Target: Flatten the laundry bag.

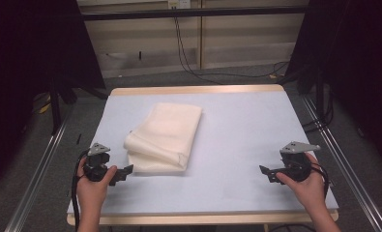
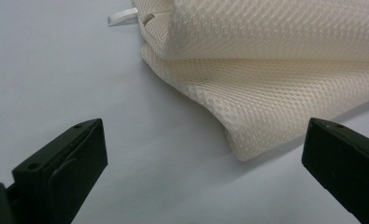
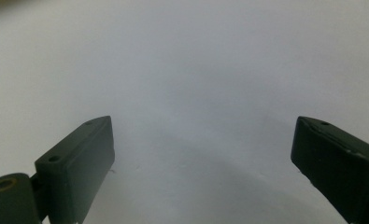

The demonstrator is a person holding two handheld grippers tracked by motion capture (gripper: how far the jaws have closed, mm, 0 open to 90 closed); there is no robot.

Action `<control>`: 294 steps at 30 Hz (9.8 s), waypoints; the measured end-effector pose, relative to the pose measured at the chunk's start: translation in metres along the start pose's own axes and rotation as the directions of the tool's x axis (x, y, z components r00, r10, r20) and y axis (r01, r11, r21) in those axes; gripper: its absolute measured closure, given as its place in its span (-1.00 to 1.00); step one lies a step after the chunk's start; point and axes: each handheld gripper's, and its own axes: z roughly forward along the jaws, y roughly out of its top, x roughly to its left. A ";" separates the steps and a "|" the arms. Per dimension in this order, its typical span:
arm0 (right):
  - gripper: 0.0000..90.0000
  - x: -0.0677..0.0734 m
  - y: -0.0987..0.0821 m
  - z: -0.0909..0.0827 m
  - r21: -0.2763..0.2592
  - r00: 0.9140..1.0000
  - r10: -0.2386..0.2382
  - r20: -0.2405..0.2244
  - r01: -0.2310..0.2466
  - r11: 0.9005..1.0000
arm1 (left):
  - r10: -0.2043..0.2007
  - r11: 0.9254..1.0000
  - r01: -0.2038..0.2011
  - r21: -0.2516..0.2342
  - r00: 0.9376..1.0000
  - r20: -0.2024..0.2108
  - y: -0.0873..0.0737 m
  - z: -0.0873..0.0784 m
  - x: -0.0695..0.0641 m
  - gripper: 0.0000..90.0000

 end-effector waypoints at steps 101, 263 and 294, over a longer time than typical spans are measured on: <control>-0.87 0.014 -0.001 0.012 0.045 0.998 -0.051 -0.024 0.052 0.998 | -0.066 0.997 0.073 -0.027 0.976 0.208 0.116 0.019 -0.056 0.90; 0.79 0.009 0.009 0.026 0.041 0.988 -0.044 -0.151 0.051 0.998 | 0.082 0.990 -0.102 0.093 0.977 0.196 0.088 0.057 -0.080 -0.33; 0.77 0.006 0.004 0.032 0.064 0.983 -0.050 -0.176 0.062 0.996 | -0.139 0.976 0.125 0.176 0.988 0.073 0.052 0.065 -0.012 -0.48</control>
